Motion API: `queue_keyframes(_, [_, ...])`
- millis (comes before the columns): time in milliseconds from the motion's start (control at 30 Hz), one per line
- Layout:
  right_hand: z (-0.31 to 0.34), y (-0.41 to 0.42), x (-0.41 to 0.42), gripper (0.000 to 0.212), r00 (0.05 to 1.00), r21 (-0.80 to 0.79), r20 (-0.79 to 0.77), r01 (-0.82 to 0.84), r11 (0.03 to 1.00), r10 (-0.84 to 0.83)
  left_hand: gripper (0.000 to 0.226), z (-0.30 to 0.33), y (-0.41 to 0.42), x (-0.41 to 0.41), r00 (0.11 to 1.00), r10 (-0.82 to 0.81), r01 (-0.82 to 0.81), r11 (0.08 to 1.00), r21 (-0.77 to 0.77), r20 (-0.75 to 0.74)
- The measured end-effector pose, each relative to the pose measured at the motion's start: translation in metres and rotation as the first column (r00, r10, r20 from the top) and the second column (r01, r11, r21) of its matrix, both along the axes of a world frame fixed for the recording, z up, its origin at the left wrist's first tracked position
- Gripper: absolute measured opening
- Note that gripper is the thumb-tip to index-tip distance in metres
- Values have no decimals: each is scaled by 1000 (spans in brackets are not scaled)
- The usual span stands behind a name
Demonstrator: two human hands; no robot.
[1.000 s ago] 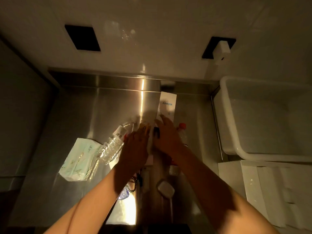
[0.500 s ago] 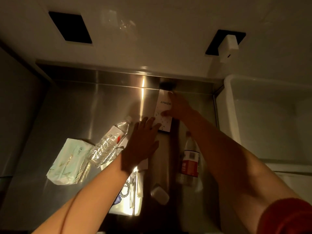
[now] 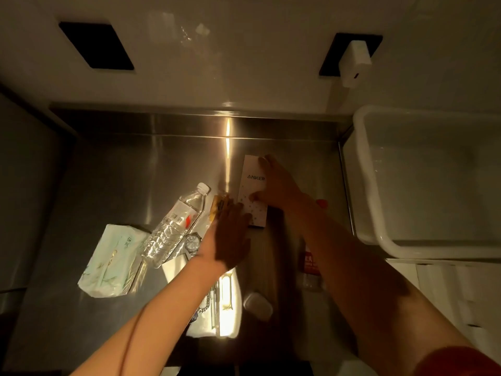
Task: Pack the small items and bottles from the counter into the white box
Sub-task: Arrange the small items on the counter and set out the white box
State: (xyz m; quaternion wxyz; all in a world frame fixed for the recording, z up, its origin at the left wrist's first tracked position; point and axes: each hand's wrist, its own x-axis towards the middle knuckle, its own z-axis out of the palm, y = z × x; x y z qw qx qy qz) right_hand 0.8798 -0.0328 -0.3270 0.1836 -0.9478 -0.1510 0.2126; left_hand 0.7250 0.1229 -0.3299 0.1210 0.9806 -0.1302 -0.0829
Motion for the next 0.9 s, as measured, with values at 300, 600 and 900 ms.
queue_keyframes(300, [9, -1, -60, 106, 1000, -18, -2, 29, 999, -29, 68, 13, -6, -52, 998, 56, -58, 990, -129, -18])
queue_keyframes(600, [22, -74, -147, 65, 896, -12, 321, 328, 945, -307, 64, 15, 7, -85, 997, 70, -68, 991, -117, 18])
queue_keyframes(900, [-2, -105, -209, 89, 839, 37, 120, 530, 847, -530, 68, 35, -20, -108, 1000, -11, 8, 987, -160, -21])
